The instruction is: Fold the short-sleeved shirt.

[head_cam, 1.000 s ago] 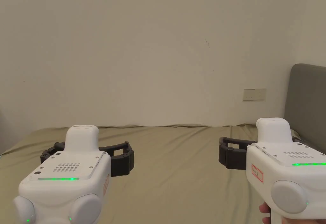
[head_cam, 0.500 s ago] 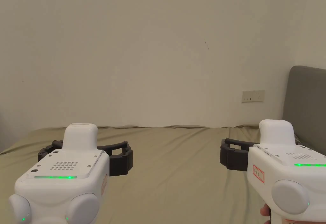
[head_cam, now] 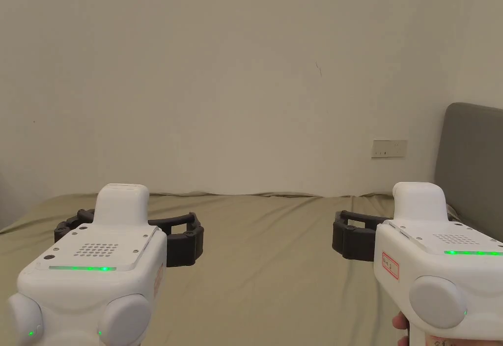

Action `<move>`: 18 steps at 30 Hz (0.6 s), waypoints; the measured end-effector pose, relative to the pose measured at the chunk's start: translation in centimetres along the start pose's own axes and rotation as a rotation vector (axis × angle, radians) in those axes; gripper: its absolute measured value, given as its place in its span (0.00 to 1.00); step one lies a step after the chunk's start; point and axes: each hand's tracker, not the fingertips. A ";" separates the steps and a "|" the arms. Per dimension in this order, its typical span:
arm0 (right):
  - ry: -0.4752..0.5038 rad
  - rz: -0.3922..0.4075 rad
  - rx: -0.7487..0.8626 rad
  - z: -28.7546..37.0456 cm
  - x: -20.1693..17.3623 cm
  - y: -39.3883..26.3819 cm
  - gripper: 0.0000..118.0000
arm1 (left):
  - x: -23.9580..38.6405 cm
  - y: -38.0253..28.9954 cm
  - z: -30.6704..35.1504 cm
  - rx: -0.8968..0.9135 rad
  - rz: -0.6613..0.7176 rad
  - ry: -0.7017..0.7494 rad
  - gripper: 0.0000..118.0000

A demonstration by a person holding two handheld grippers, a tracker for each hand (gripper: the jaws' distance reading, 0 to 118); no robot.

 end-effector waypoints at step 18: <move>-0.041 0.038 0.013 -0.1 -0.7 -0.4 1.00 | -0.4 -0.2 -0.2 -0.019 0.038 -0.020 1.00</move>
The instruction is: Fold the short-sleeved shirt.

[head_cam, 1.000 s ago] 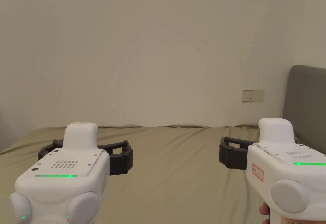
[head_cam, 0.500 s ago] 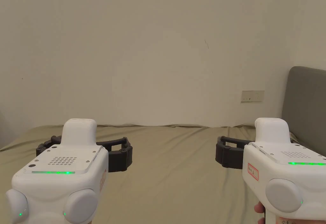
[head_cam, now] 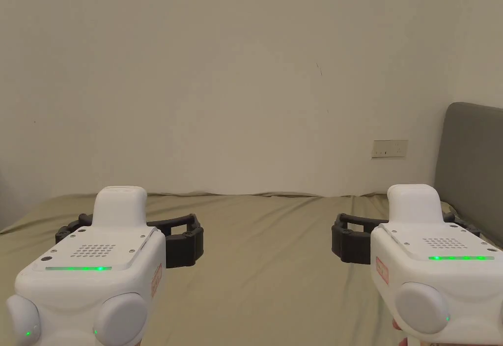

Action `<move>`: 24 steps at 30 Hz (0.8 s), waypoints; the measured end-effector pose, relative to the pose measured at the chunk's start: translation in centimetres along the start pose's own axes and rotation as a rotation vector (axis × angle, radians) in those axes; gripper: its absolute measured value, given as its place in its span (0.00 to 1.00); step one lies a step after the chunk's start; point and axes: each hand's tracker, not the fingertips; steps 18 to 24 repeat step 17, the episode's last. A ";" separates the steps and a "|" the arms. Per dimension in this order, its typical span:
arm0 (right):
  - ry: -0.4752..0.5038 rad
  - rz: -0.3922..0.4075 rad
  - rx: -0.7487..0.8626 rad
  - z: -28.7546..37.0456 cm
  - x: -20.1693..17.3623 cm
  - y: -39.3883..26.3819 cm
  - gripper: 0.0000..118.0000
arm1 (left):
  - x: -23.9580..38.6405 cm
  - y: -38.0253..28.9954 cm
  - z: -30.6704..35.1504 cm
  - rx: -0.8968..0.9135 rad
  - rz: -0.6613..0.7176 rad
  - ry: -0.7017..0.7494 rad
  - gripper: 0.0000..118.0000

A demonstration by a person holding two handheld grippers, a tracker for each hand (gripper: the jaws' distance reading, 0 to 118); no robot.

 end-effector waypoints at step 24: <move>0.043 -0.029 0.007 0.2 0.8 0.0 1.00 | 0.3 0.1 0.2 0.003 -0.010 -0.010 1.00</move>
